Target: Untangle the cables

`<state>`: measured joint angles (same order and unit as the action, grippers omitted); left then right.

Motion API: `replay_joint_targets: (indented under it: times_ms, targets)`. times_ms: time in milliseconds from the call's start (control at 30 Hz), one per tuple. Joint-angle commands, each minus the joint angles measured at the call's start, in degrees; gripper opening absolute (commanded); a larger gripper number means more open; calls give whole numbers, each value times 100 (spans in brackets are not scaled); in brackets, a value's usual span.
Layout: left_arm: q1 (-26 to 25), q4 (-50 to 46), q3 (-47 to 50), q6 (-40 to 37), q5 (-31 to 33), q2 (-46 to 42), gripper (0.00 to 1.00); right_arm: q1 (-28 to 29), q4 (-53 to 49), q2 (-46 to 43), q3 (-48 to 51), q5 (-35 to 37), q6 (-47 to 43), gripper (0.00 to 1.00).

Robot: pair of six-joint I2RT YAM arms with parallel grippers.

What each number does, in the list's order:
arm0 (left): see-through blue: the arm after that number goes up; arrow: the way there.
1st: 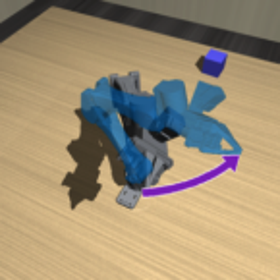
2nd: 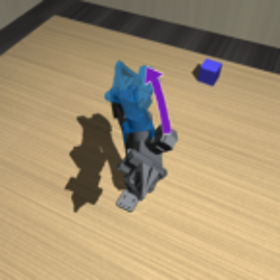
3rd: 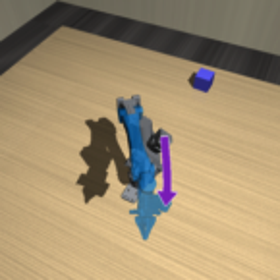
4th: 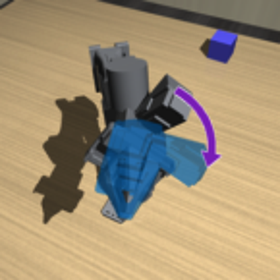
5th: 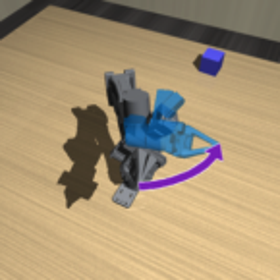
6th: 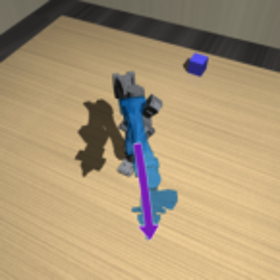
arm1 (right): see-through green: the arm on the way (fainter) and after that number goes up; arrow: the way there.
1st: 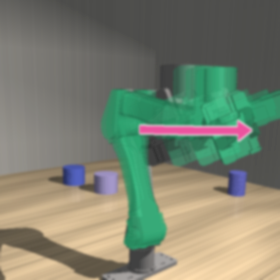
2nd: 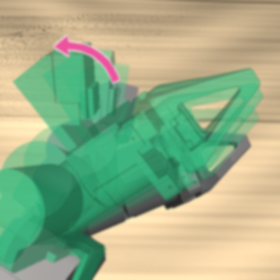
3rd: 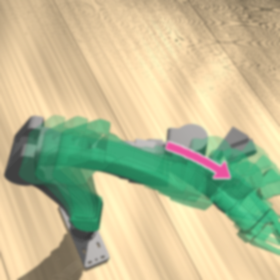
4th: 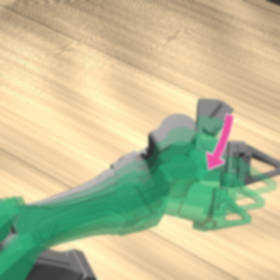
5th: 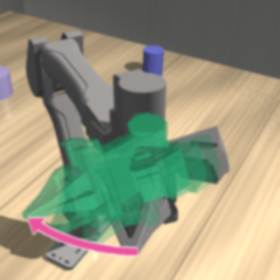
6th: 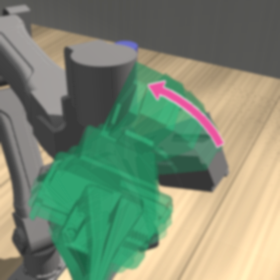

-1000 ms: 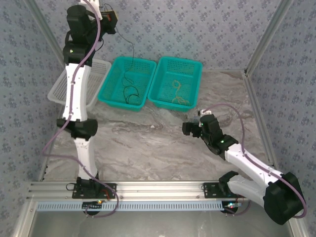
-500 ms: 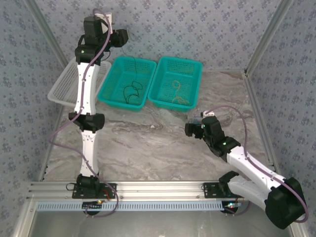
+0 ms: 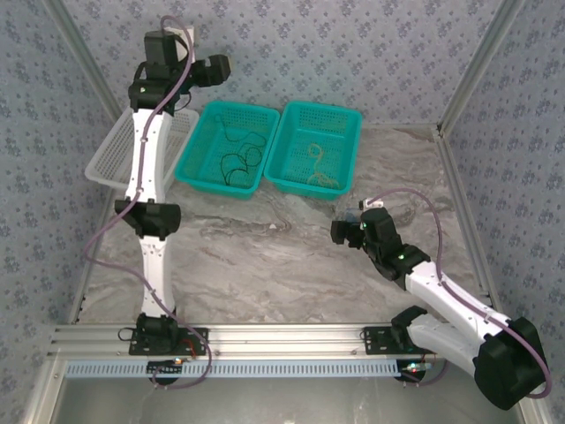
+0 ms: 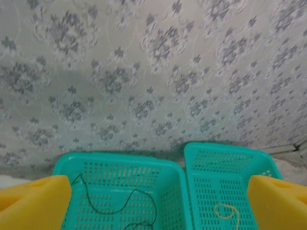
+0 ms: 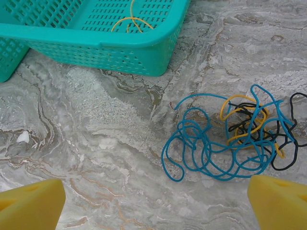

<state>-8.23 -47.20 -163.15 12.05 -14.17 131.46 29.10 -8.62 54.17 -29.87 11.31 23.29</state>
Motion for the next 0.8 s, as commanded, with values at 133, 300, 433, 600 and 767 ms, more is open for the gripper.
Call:
replay_joint_targets:
  times_ms: [133,300,433,600,767]
  targets:
    - [48,2134,3572,-133,-250,-2246,99,-223,-33,338,-43,294,286,100]
    - [-29,3162,5469,-90,153,-3248,99,-559,58,840,-201,169,462,100]
    - [-152,4579,7077,591,618,-3895,99,-842,29,1281,-398,253,818,100]
    - [-351,6197,8938,1096,1132,-4616,99,-1184,-228,1750,-677,311,1066,100]
    - [-557,6523,10152,1434,1261,-5303,99,-1445,-324,2049,-883,44,1024,100]
